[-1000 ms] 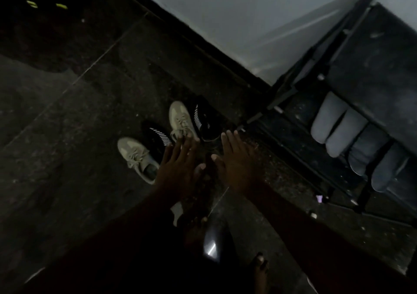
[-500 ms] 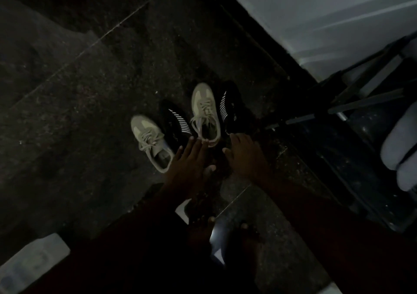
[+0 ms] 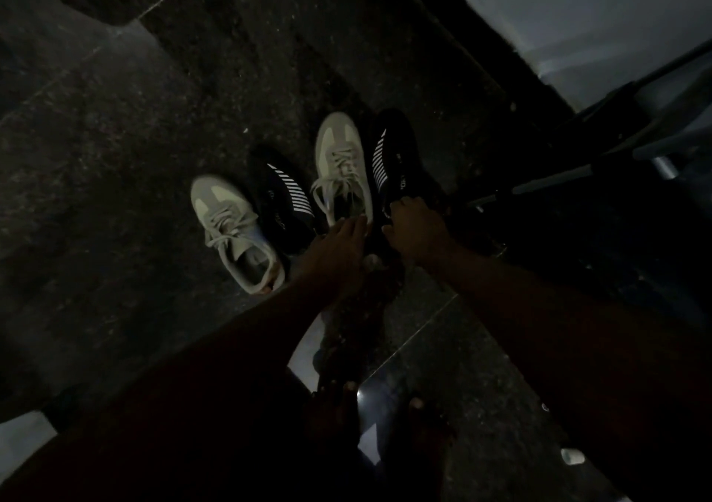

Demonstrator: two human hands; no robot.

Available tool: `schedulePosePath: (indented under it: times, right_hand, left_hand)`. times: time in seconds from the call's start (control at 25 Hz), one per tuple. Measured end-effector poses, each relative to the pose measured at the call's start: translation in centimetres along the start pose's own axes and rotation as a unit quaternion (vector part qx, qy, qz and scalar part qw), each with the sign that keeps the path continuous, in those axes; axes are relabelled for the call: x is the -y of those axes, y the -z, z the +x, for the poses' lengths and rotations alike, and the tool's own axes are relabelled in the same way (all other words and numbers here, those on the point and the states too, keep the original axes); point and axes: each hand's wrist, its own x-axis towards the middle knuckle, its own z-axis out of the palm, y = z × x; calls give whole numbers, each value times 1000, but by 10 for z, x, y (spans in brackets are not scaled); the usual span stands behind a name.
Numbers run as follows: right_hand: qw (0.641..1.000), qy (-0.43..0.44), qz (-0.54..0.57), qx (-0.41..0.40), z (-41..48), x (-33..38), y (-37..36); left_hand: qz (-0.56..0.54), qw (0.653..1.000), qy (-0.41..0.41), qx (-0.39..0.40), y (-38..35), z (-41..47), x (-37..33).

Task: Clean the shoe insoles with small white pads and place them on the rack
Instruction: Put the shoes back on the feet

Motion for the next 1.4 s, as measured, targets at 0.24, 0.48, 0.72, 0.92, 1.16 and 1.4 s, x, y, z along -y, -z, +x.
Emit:
schedulePosePath:
  times: [0.24,0.48,0.72,0.92,1.16,1.4]
  right_hand:
    - [999,9,16,30,21,-14,-23]
    - [1000,8,22,20,16,-11,-30]
    - [999,17,22,16,-2,-4,-40]
    - [999,18,3,33,-13,0,-45]
    - [999,9,10,47,-31,8,-62]
    - [999,-2,-13,50,-58,19,-82]
  left_hand:
    - [-3,1000,14,16,-18,35,4]
    - [15,999,13,-25,-18,24,6]
    - [85,992,44,-87,-23,-9,25]
    - [53,980,127,-144,-31,-22,38]
    - [-128,967,207,-80,-38,-17,47]
    - [-121,968,211,-57,-37,-17,52]
